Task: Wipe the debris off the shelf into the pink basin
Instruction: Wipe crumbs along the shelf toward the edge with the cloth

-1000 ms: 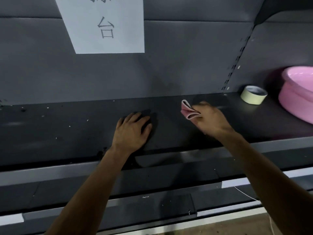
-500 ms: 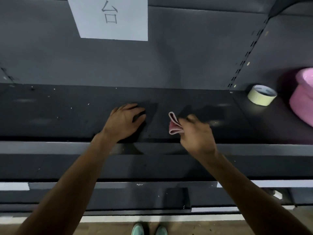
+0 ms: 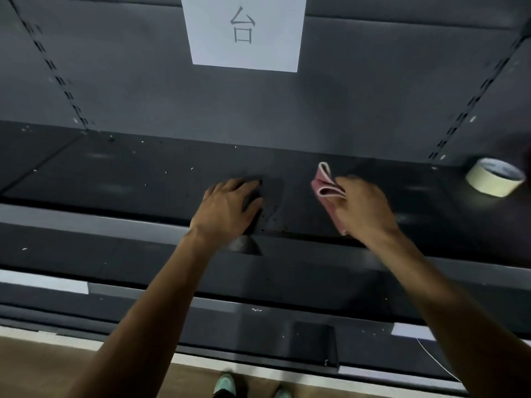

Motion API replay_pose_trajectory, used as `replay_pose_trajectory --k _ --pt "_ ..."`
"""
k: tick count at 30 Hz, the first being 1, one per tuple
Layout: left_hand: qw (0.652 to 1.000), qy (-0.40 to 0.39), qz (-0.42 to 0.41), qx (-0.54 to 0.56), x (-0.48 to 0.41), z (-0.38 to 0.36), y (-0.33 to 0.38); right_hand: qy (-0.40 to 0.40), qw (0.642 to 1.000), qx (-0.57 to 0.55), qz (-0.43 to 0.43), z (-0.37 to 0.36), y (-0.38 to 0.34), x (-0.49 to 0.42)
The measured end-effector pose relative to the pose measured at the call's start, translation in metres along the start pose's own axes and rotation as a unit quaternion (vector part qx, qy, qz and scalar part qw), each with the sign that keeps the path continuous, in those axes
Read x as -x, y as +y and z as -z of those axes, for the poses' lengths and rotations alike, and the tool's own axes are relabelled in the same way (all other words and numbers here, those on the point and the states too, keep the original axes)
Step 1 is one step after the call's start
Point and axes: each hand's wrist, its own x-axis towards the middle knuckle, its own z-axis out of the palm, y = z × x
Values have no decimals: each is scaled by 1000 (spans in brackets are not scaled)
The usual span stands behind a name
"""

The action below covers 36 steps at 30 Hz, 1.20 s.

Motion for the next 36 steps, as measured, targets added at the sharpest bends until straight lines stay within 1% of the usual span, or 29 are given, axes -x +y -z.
replay_pose_trajectory --k 2,4,7,9,13,15,18,23,25,27,30,33,36 --pt "1000 0 -5 -2 -1 -3 -3 -11 999 45 -19 7 17 7" --pt "1000 1 -7 1 -2 -5 -5 -22 995 96 -33 0 29 18" --pt "1000 0 -19 -1 -1 -7 -5 11 989 138 -43 -23 26 31" --pt "1000 -7 -25 -7 0 -7 -5 31 990 133 -42 -38 8 35" --pt "998 -18 -56 7 -1 5 -12 41 991 119 -40 -58 -39 32" --pt "997 -26 -67 15 -3 13 -27 31 991 123 -40 -67 -62 27" --pt "998 -16 -63 13 -3 21 -57 26 993 112 -39 -82 -95 23" --pt "996 -28 -78 23 3 26 -73 27 999 30 -35 -103 -134 8" --pt "996 -31 -82 20 4 25 -74 28 998 -15 -52 -97 -130 4" --pt "996 -33 -75 21 3 22 -76 27 996 -36 -74 -82 -116 2" --pt "996 -19 -86 20 4 20 -77 28 992 4 -126 -60 -83 3" --pt "995 -14 -96 18 5 18 -77 47 982 32 -178 -56 -60 13" --pt "995 -30 -91 12 4 18 -77 88 981 100 -140 -68 -61 26"
